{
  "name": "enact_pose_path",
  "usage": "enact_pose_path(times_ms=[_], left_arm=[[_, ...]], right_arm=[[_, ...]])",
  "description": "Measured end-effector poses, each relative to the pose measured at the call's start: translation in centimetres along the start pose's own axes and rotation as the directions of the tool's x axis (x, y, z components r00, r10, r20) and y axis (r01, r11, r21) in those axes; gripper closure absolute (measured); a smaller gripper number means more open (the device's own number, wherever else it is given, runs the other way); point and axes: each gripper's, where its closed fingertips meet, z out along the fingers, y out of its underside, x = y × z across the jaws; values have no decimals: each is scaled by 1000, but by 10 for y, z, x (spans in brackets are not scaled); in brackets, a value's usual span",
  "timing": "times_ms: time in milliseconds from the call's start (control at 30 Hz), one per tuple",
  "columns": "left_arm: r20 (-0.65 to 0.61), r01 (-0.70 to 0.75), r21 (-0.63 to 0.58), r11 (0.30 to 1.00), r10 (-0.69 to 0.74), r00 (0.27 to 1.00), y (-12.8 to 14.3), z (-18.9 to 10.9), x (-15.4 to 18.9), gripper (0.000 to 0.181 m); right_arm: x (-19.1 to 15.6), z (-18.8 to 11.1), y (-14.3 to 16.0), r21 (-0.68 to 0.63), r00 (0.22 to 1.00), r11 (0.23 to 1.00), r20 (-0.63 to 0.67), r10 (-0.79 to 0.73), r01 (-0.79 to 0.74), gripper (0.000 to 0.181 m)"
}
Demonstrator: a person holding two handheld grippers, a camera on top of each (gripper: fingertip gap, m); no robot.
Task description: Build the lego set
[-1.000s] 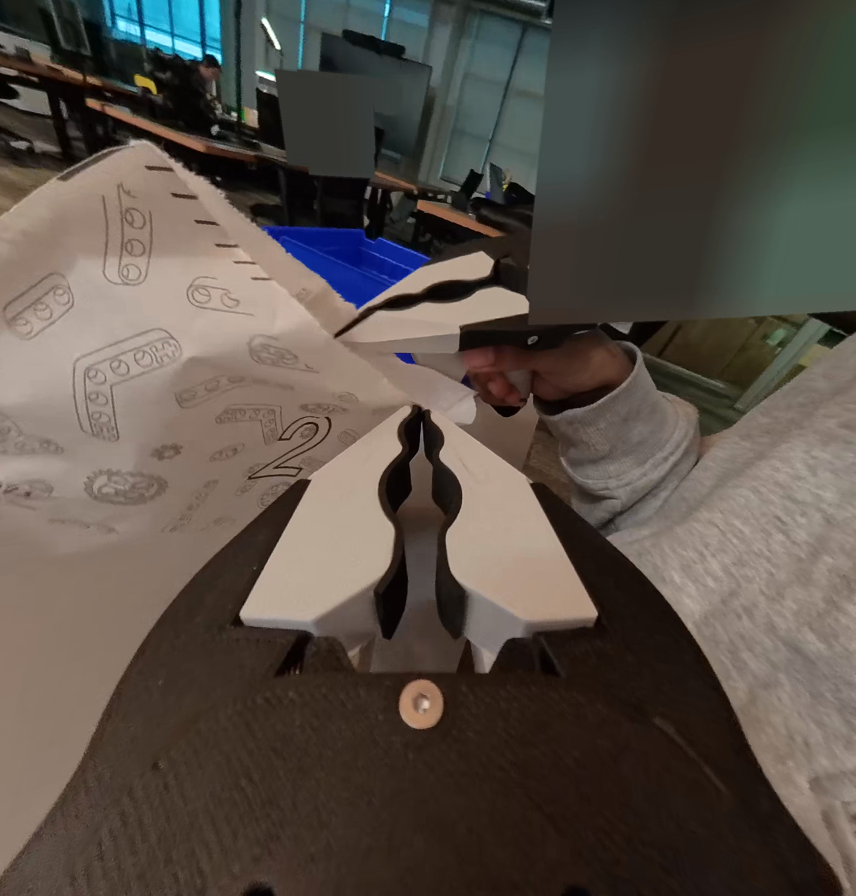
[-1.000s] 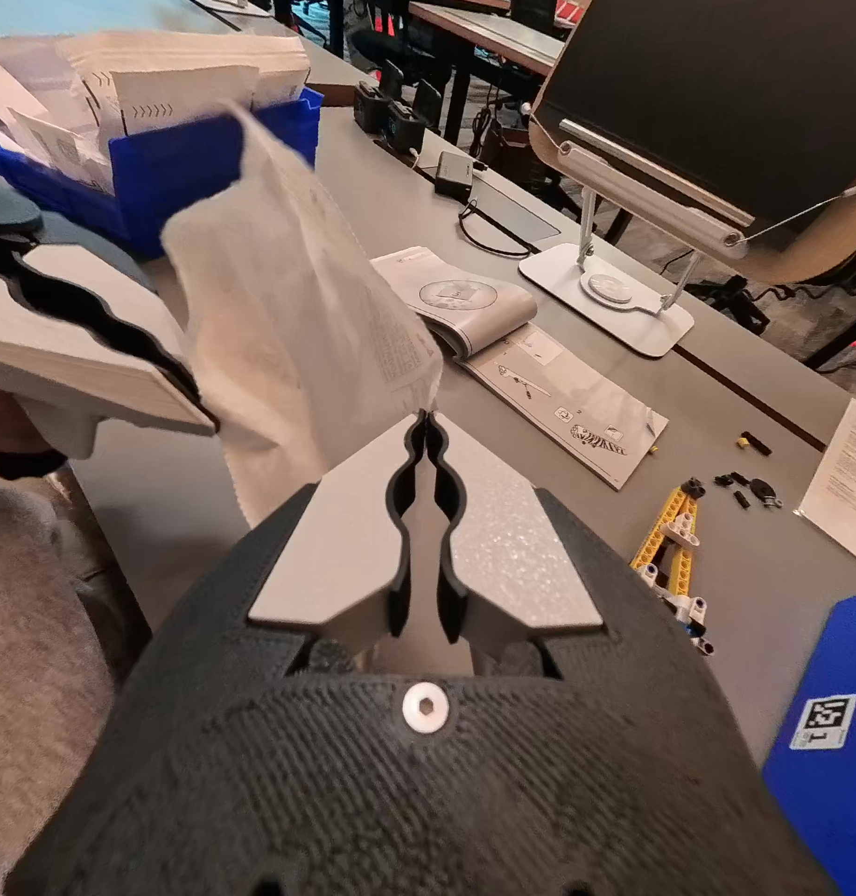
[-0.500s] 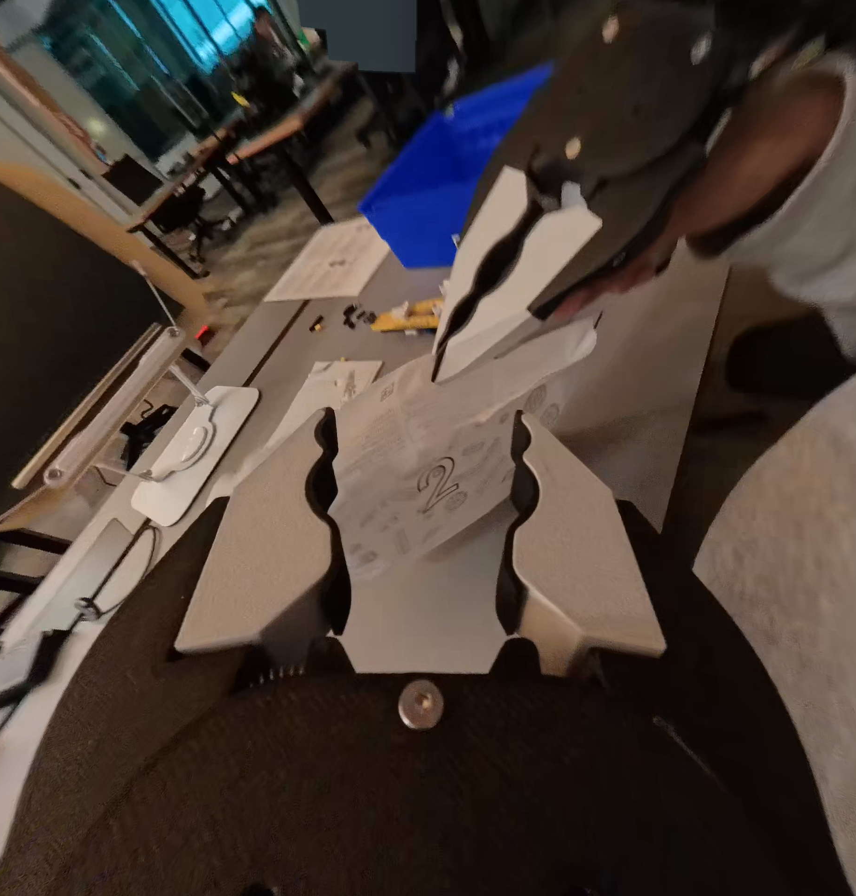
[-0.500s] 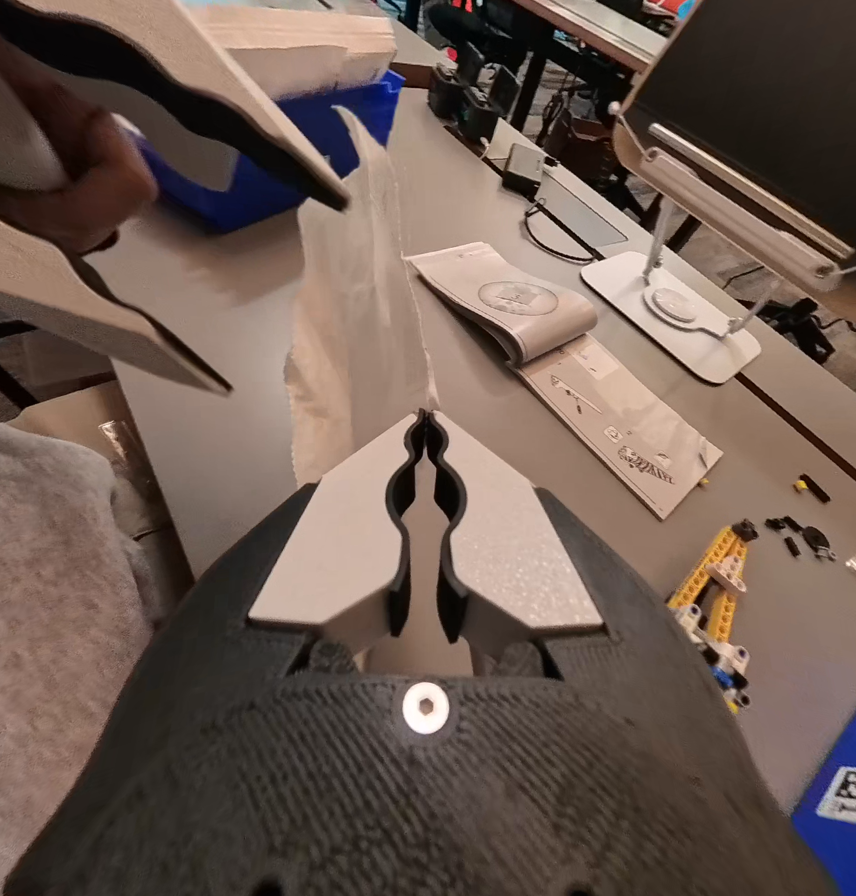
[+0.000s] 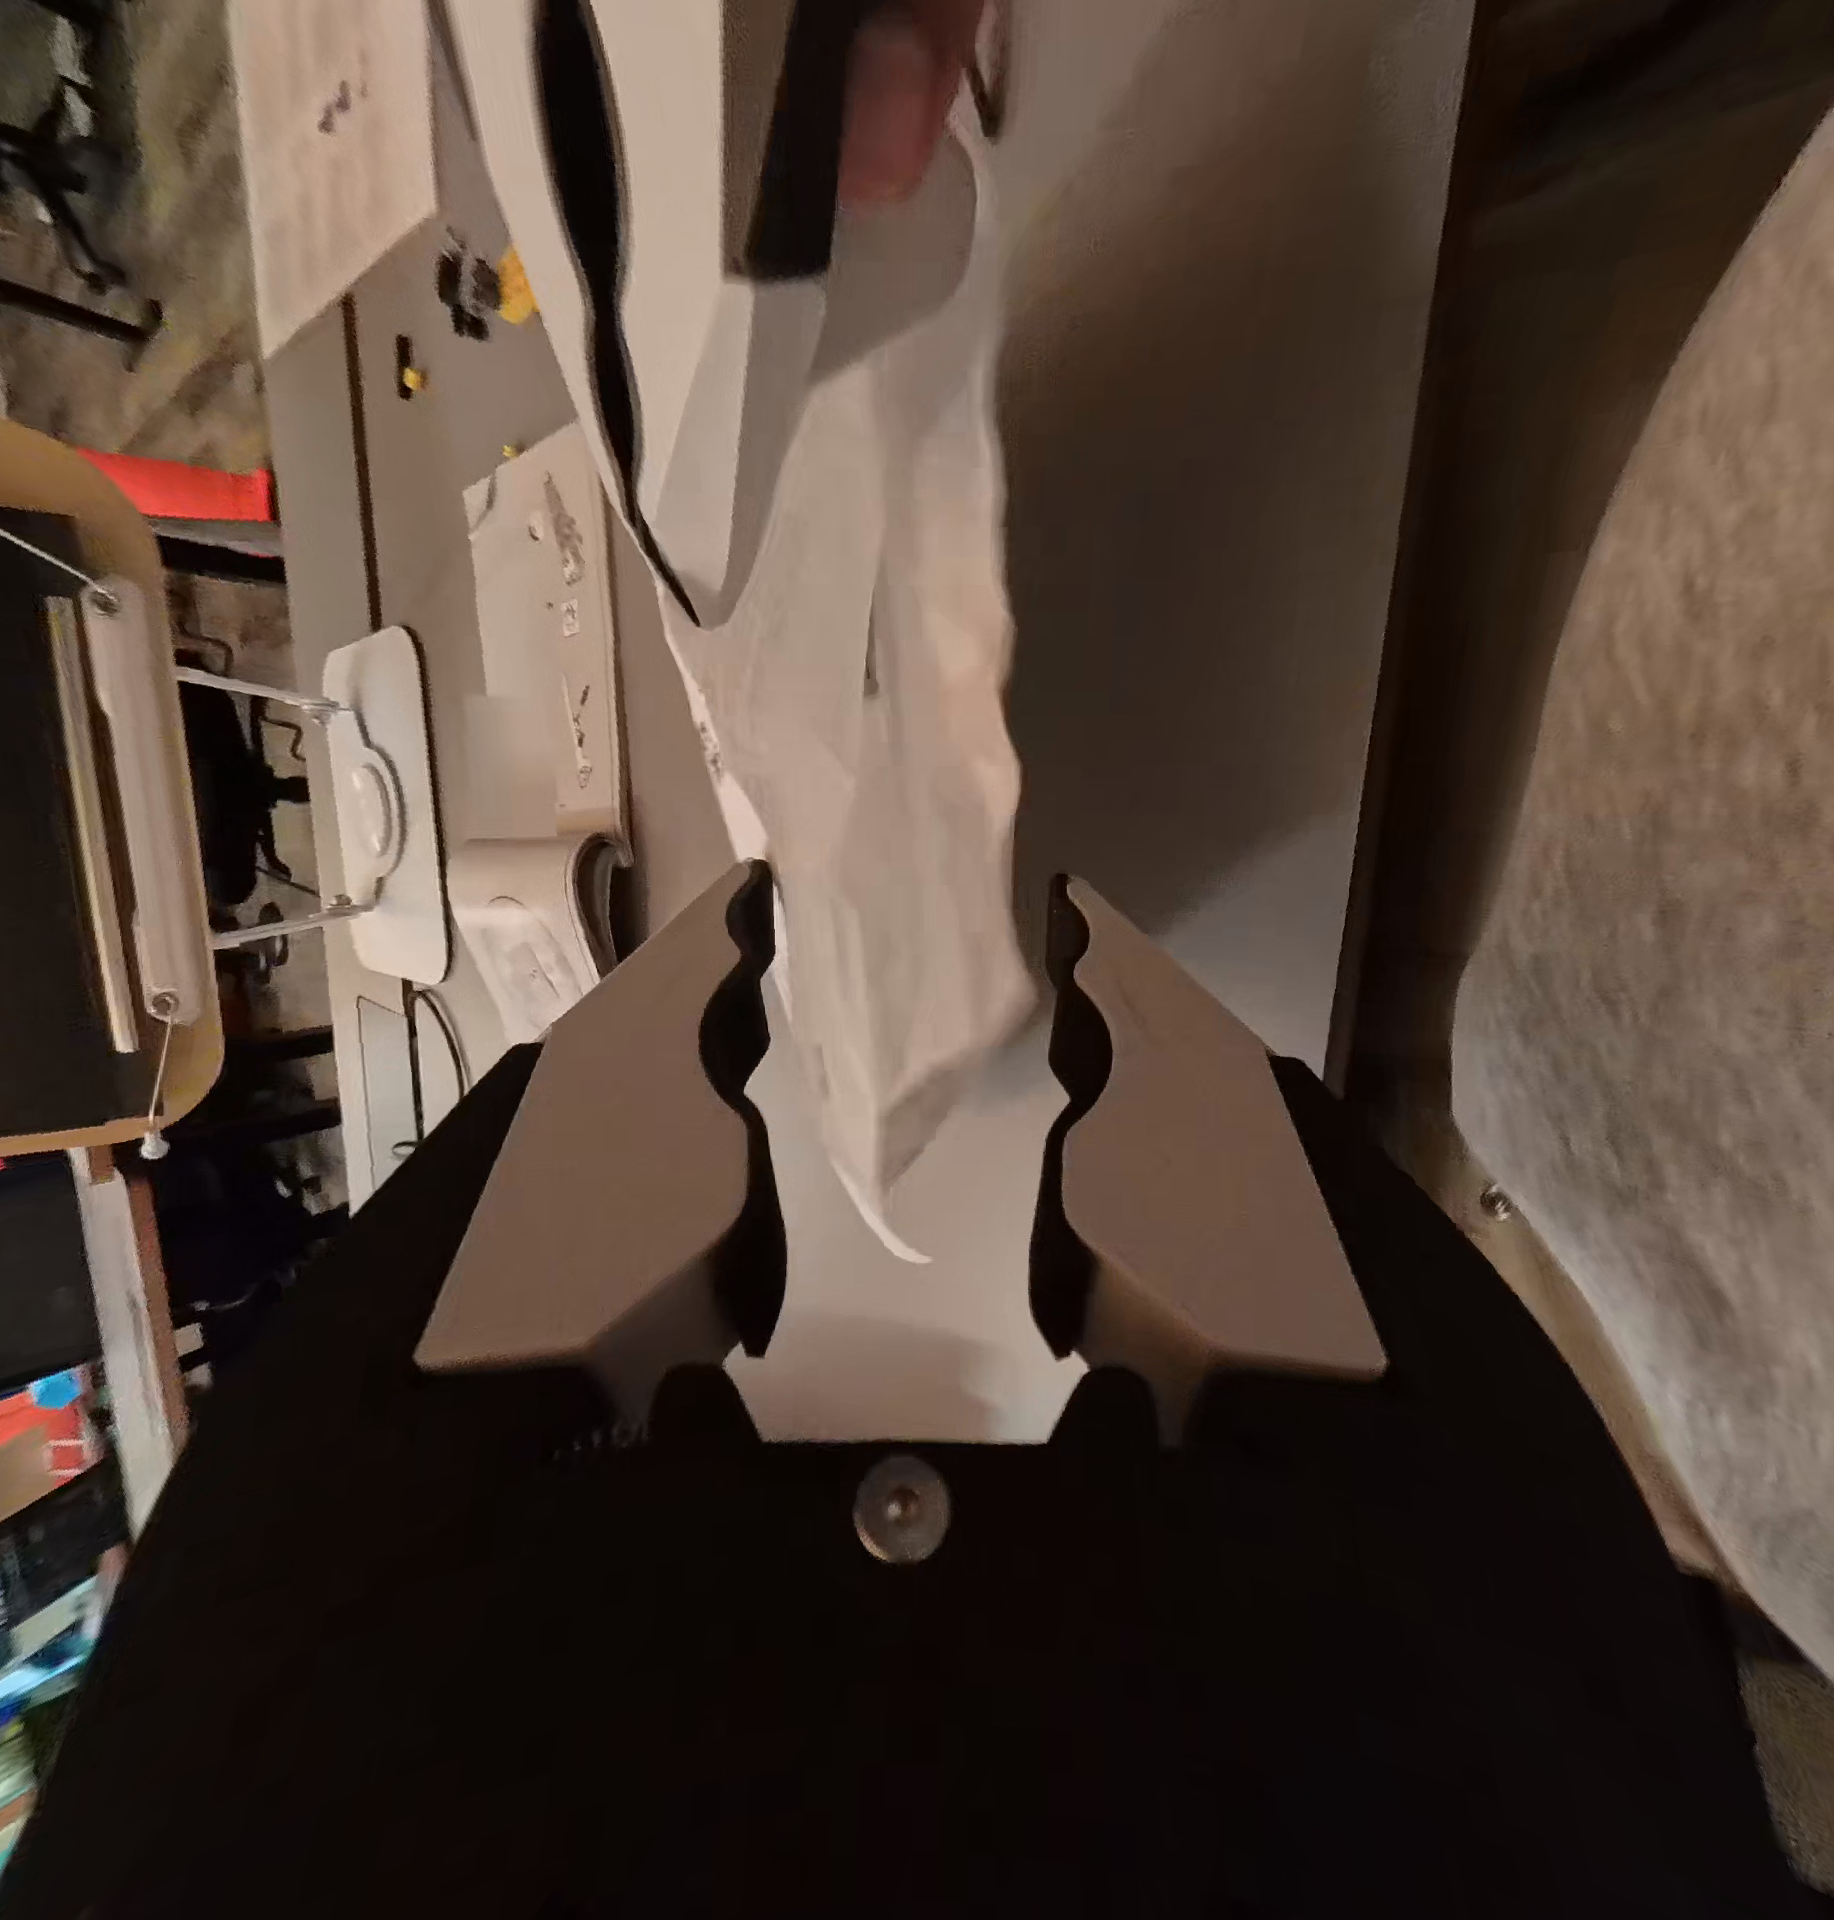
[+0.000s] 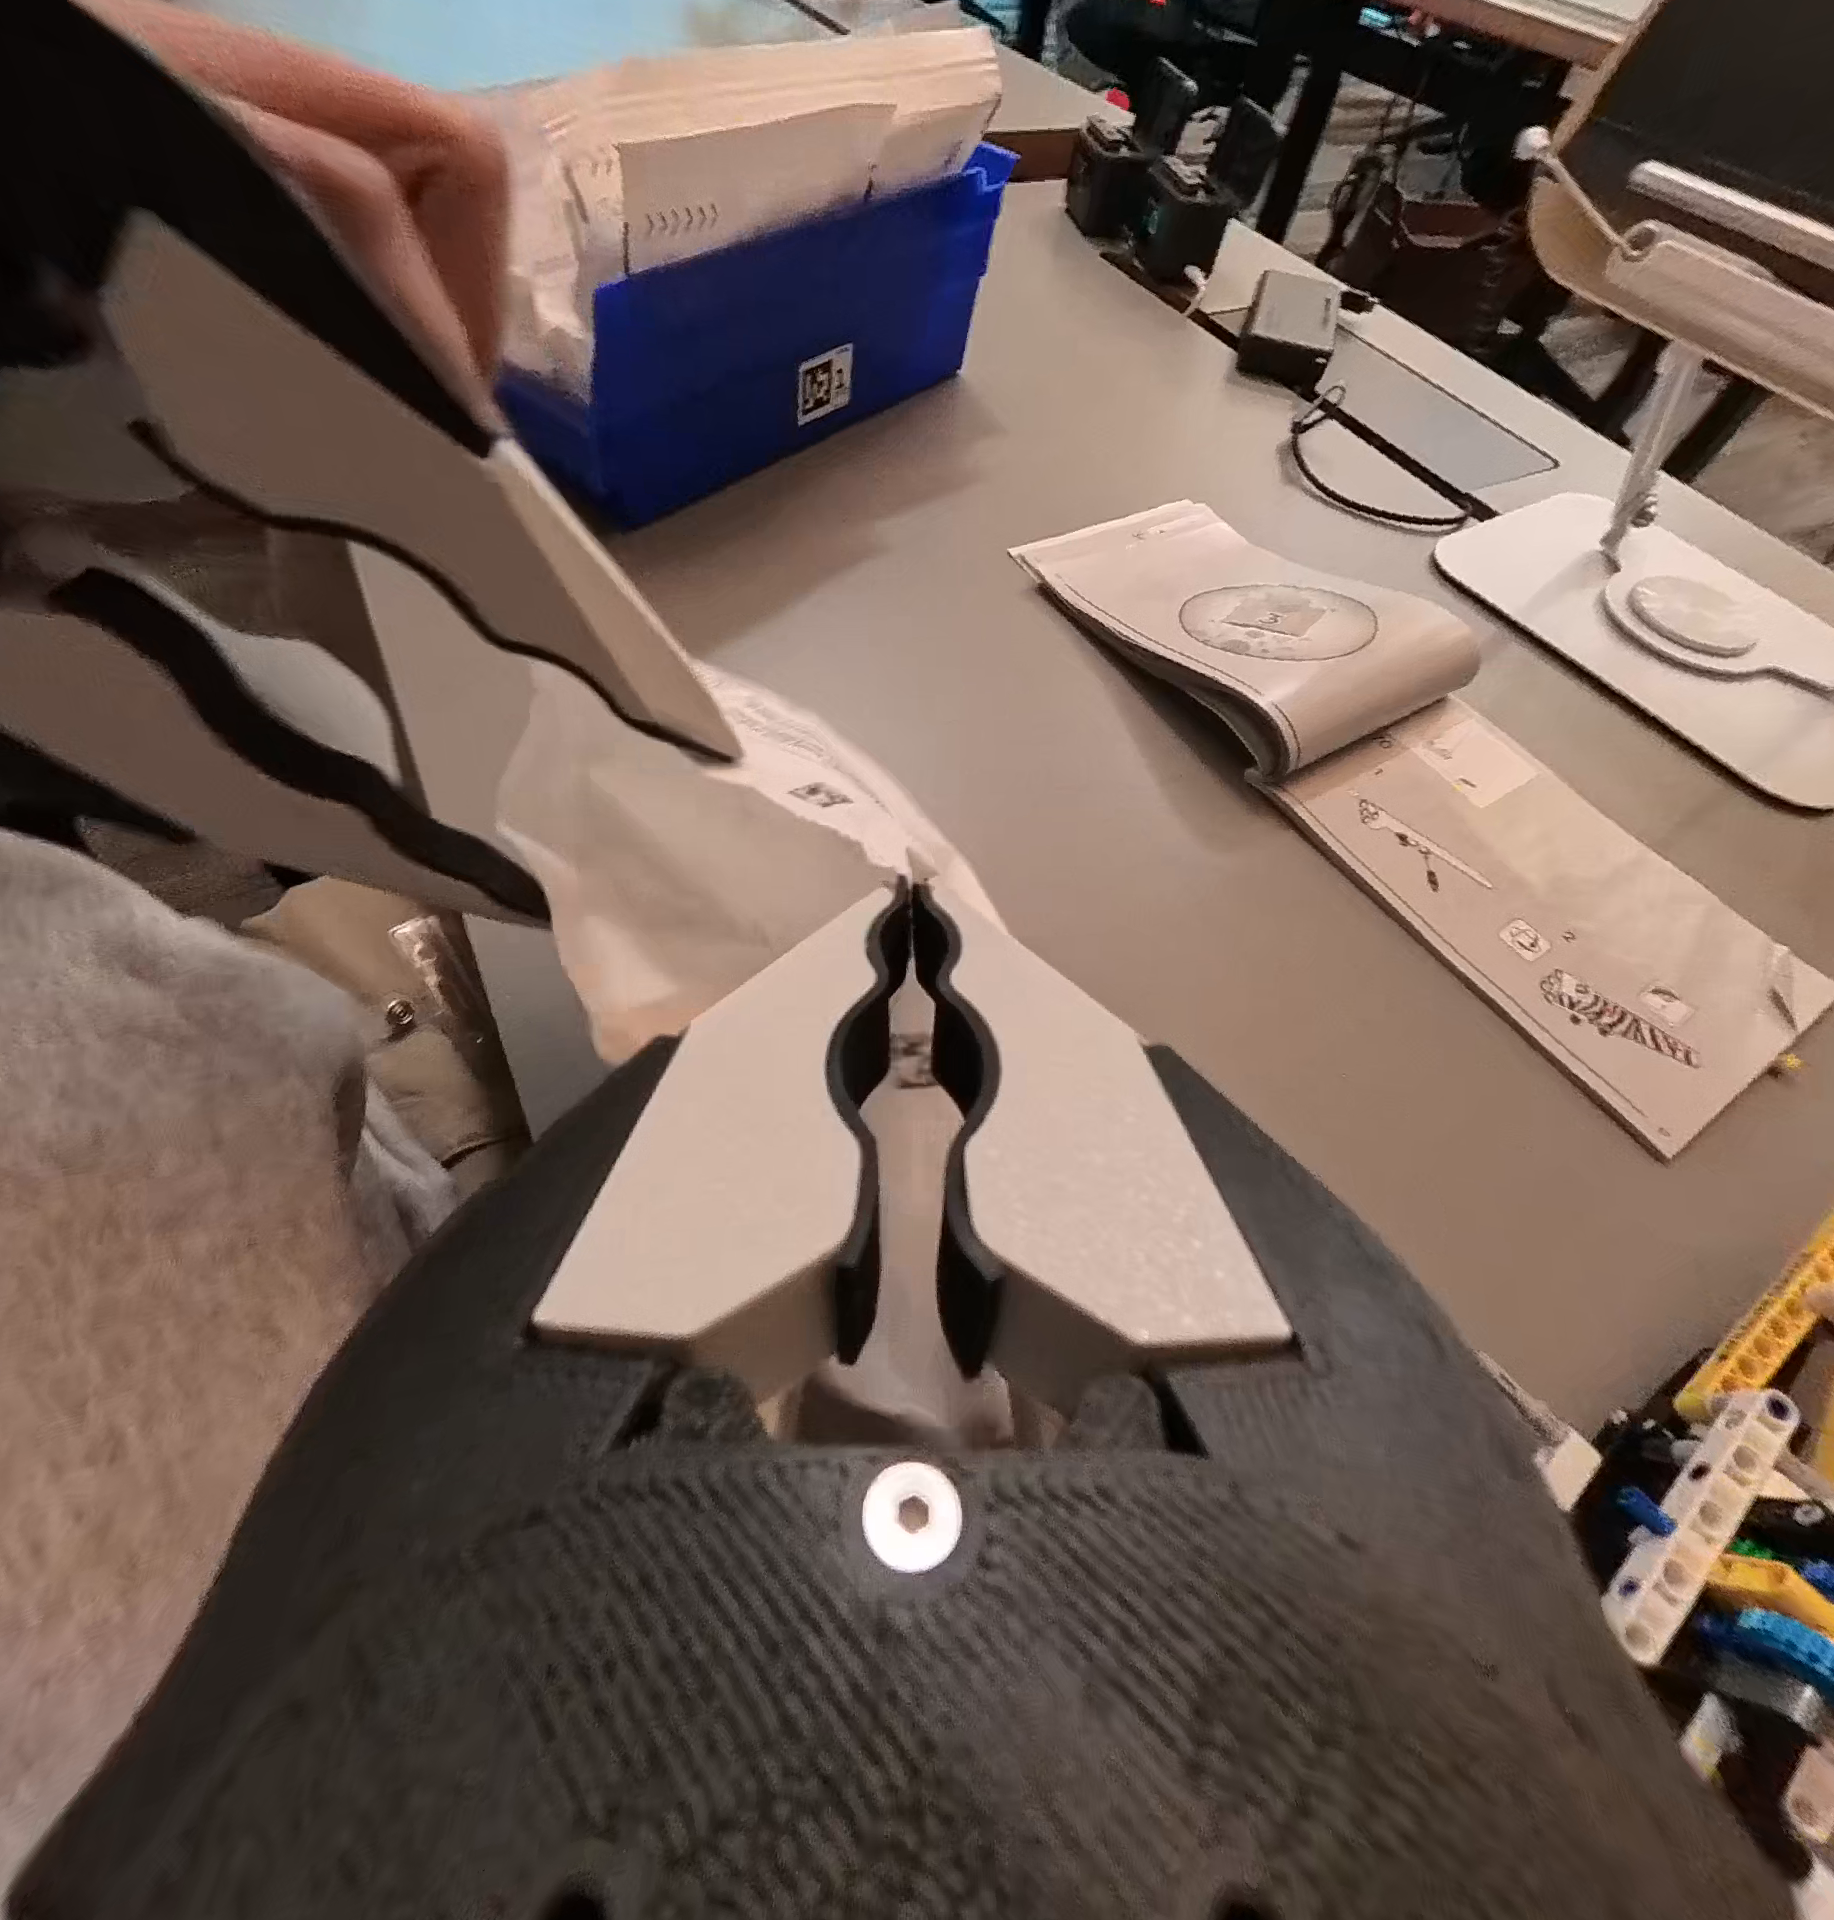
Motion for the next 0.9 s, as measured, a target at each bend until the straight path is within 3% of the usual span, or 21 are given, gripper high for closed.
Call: enact_pose_path(times_ms=[167,367,500,600,700,833,900], left_arm=[[-2,89,122,988,-90,996,-20,-13,0,125],[74,17,-60,998,-12,997,6,24,10,120],[192,-38,-171,985,71,979,23,41,3,144],[224,-62,-179,982,102,969,21,42,1,181],[253,-61,-191,980,109,961,25,43,-9,181],[313,-44,-173,984,97,945,31,38,-32,181],[316,-47,-175,983,102,943,32,36,-40,181]], right_arm=[[11,-1,-1,4,997,1000,-71,10,-10,181],[-5,2,-5,-18,999,1000,-47,-23,23,181],[-14,1,-8,-9,1000,1000,-12,-2,2,181],[-28,2,-12,30,997,999,75,-17,15,181],[-13,2,-3,-4,998,998,-15,-68,68,181],[15,-14,-9,-24,966,992,-225,-126,124,115],[18,-16,-9,-62,968,994,-230,-101,89,108]])
